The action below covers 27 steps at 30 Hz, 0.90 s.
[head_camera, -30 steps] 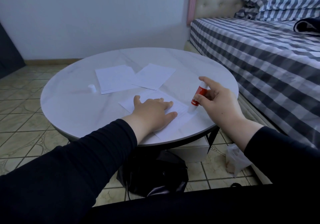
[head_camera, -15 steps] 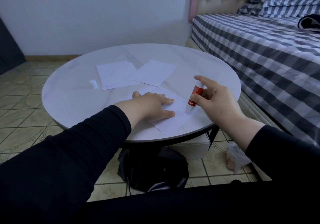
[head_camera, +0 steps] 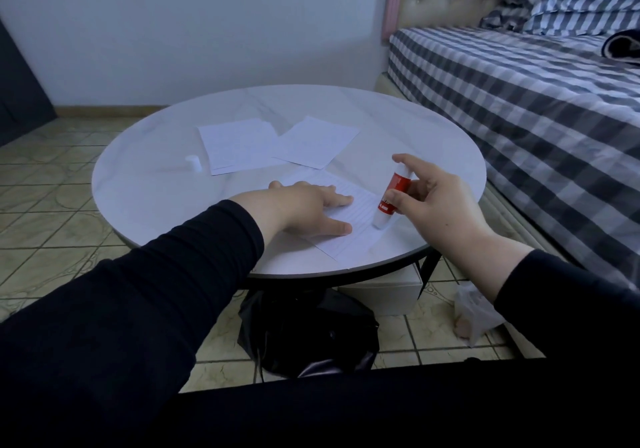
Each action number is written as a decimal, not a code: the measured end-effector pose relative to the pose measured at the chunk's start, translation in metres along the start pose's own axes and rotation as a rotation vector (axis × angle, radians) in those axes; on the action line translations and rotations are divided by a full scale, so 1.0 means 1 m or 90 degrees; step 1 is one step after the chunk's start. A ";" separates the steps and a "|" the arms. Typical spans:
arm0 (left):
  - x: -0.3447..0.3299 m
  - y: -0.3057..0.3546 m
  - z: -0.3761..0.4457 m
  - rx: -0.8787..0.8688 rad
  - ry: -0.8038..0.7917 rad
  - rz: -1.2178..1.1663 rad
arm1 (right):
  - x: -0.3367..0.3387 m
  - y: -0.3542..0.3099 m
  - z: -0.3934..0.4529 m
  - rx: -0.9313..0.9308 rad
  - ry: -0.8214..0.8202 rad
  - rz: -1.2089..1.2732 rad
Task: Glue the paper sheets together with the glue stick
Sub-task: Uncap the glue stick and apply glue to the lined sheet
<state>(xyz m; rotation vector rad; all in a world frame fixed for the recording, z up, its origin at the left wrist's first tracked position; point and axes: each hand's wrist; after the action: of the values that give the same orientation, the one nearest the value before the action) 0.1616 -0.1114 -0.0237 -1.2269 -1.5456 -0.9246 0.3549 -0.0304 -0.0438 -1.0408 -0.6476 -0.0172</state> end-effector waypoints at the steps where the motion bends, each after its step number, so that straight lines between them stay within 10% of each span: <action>1: 0.000 0.000 -0.001 -0.001 0.000 -0.003 | 0.002 0.000 0.001 0.000 0.011 -0.012; 27: -0.008 -0.006 0.002 -0.018 -0.001 0.016 | -0.005 -0.014 -0.016 0.021 -0.029 -0.035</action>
<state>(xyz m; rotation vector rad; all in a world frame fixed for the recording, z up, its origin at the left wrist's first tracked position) 0.1559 -0.1129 -0.0316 -1.2654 -1.5198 -0.9313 0.3537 -0.0520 -0.0404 -0.9941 -0.7156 -0.0299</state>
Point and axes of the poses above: each hand's wrist, its own z-axis towards the middle knuckle, its own x-axis out of the back of the hand, y = z × x, and after that the axes turned 3 degrees about z, right-handed
